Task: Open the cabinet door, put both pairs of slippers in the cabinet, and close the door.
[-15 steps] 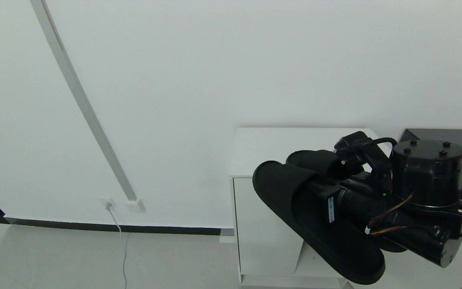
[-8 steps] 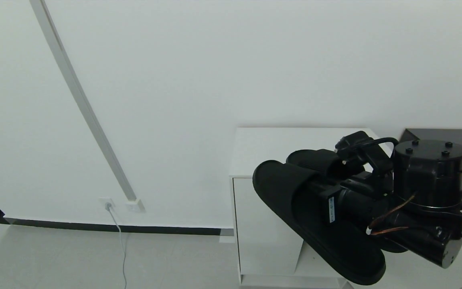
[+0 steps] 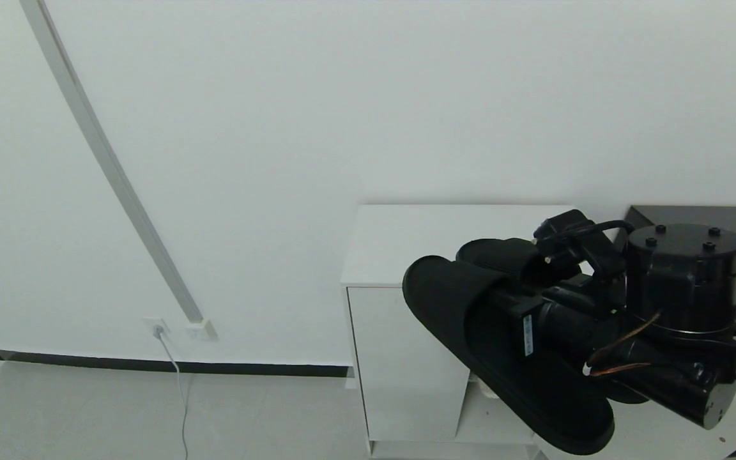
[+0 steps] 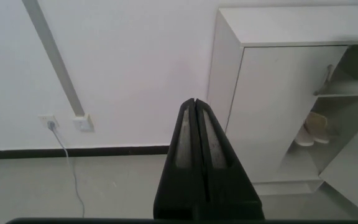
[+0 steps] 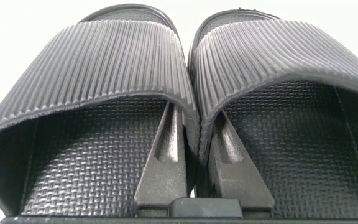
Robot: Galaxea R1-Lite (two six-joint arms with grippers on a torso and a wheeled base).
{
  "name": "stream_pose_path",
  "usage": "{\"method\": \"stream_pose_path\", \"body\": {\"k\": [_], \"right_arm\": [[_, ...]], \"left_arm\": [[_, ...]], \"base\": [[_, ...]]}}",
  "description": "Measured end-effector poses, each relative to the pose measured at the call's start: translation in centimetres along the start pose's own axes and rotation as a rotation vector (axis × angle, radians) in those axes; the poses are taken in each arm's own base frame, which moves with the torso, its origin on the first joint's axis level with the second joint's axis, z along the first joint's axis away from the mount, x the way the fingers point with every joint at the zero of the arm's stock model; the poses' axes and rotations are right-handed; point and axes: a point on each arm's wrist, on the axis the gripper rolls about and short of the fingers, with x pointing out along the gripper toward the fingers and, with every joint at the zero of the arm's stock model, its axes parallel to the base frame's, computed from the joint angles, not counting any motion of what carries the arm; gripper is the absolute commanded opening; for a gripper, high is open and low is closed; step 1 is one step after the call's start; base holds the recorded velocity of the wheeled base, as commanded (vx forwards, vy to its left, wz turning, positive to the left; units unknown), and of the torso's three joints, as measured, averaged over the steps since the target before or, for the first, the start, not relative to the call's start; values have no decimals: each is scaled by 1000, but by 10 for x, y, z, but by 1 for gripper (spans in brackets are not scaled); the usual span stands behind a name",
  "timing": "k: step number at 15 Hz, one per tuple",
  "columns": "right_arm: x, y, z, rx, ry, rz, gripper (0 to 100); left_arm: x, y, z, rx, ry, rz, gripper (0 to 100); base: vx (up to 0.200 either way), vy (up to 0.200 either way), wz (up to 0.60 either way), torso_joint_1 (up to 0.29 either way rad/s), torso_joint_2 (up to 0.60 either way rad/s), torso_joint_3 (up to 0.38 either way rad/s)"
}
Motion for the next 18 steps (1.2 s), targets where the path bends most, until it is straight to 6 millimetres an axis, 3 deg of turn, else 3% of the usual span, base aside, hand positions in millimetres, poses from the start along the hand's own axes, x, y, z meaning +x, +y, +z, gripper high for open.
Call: {"method": "stream_pose_path", "body": {"k": [12, 18], "right_arm": [[-1, -1, -5, -1, 15, 0, 0], [-2, -1, -8, -3, 22, 4, 0]], "left_arm": [[0, 0, 0, -1, 0, 1, 0], [0, 0, 0, -3, 0, 1, 0]], "base": [[0, -200, 0, 4, 2, 0], [0, 0, 0, 0, 0, 0]]}}
